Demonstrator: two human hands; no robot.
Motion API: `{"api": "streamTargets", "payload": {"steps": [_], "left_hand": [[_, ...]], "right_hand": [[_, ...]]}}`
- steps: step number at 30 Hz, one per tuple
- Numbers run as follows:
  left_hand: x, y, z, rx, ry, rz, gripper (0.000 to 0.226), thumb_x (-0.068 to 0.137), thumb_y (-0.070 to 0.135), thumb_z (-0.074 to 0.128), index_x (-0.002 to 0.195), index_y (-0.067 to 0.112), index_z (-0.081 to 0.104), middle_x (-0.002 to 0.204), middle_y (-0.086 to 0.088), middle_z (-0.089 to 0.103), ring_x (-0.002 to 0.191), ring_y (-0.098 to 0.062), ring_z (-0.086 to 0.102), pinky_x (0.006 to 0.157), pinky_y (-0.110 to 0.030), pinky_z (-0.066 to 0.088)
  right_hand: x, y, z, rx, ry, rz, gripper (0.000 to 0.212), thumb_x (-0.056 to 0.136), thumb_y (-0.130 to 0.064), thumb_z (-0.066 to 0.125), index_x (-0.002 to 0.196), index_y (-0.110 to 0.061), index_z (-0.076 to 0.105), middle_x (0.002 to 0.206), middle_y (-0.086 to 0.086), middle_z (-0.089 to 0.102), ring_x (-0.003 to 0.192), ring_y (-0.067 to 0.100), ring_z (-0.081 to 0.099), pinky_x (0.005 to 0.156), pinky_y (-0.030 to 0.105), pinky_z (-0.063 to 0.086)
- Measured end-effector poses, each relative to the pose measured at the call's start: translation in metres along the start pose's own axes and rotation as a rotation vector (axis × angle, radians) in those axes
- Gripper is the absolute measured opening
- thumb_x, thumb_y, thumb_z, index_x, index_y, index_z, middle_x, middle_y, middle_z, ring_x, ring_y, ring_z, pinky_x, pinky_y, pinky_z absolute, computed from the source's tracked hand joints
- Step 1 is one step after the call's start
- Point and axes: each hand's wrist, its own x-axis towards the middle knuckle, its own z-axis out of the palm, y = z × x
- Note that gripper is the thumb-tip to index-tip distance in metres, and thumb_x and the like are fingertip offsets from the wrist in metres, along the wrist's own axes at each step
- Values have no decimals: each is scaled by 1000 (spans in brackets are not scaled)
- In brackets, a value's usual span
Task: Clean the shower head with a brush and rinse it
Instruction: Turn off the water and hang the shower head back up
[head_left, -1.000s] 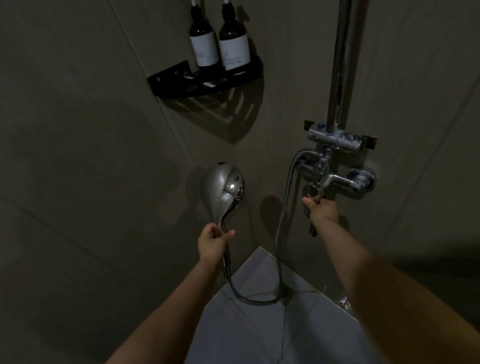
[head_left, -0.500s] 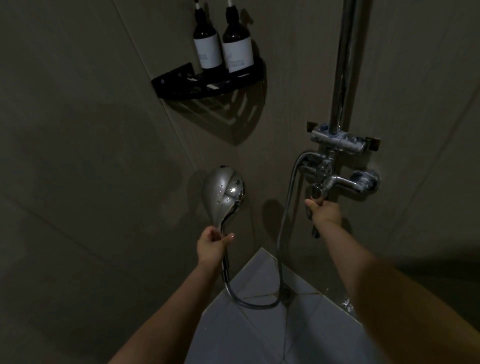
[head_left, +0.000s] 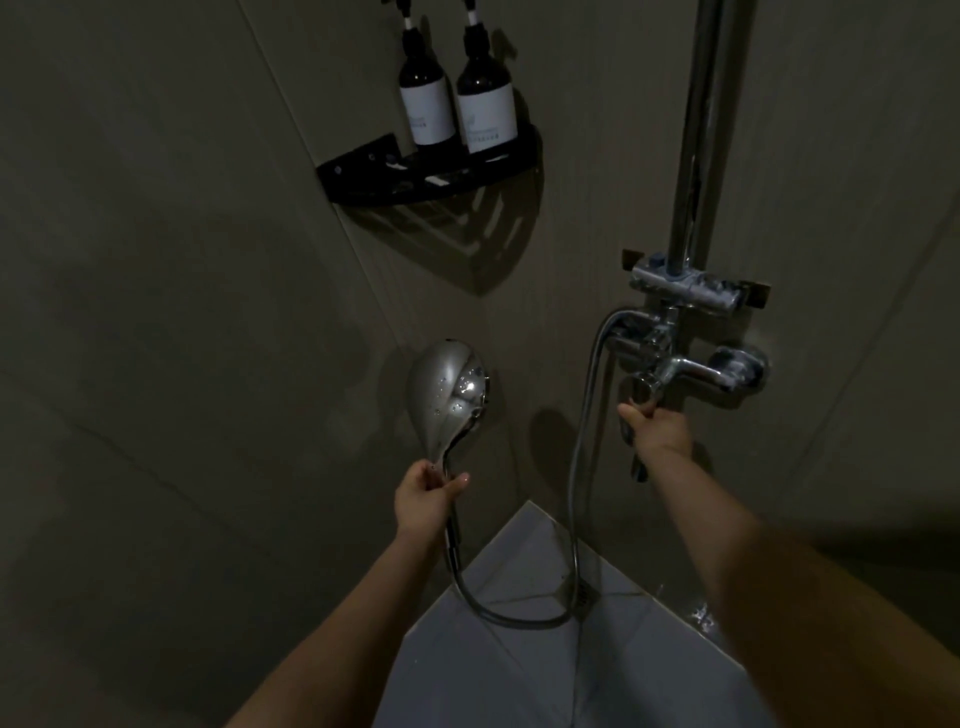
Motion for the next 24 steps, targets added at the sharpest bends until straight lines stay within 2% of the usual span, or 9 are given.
{"api": "streamTargets", "payload": {"steps": [8,12,17,20,24], "left_hand": [[-4,-1,-4,15,-1,15,42,73,-1,73,59,15,36,61,-6,39,68,-19,37,67,-35,37],[-6,0,-5,29,-4,16,43,74,0,72,59,16,35,58,-3,38,60,-15,35,60,-30,36],[-7,-1,-5,13,-17,-1,42,74,-1,72,61,15,35,62,-6,37,69,-19,35,69,-34,35],[-8,-1,-6,-2,-32,-11,31,74,-1,72,69,9,43,72,-13,44,74,-21,40,72,-36,38],[-7,-1,-8,1,-29,-12,34,73,0,73,66,12,42,75,-14,45,75,-21,42,72,-37,39]], "right_hand": [[2,3,2,34,7,-8,39,83,-29,65,103,4,67,109,26,65,106,39,59,92,41,47],[4,5,4,41,15,-27,38,83,-27,66,103,5,67,108,27,66,106,38,60,91,41,47],[6,7,5,58,19,-15,37,82,-27,66,102,4,67,108,25,66,105,37,60,91,39,47],[5,5,6,81,12,13,37,83,-28,65,105,3,67,111,24,66,107,35,60,90,37,45],[-6,7,14,185,86,163,44,84,-33,64,112,1,63,116,22,64,110,35,58,89,37,44]]}}
